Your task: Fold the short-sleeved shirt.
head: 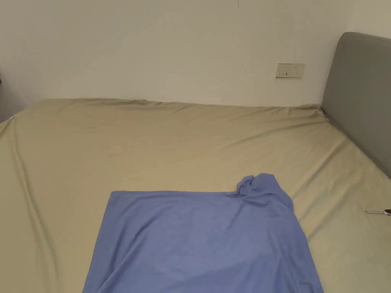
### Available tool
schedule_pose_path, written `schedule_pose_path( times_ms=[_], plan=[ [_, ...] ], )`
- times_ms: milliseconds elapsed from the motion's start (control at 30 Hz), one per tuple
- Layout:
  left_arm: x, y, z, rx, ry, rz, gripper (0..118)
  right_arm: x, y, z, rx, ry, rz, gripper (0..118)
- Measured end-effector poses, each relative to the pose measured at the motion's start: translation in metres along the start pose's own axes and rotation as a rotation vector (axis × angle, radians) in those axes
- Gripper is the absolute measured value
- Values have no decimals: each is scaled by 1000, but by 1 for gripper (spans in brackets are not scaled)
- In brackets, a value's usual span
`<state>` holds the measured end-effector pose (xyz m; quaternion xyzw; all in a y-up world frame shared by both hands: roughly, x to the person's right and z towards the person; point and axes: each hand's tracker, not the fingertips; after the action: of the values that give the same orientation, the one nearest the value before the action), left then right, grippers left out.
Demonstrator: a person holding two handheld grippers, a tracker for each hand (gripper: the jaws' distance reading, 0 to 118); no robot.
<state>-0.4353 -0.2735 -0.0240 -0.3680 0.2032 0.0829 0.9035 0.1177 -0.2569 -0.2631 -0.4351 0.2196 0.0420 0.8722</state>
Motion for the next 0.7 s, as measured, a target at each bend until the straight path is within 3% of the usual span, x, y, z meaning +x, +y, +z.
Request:
schedule_pose_path(
  times_ms=[33,67,167,367,700],
  plan=[
    [-4,1,6,30,-34,21,15,0,0,0,-6,2,2,12],
    [-4,2,10,34,-71,30,3,-1,0,-1,-11,2,4,12],
    [1,-2,16,20,-84,-52,3,-2,1,0,-9,-1,9,12],
    [-6,-7,13,12,-82,16,3,1,3,2,-3,9,-10,12],
    [-5,39,44,173,-76,34,3,2,38,47,172,41,-48,12]
  ],
)
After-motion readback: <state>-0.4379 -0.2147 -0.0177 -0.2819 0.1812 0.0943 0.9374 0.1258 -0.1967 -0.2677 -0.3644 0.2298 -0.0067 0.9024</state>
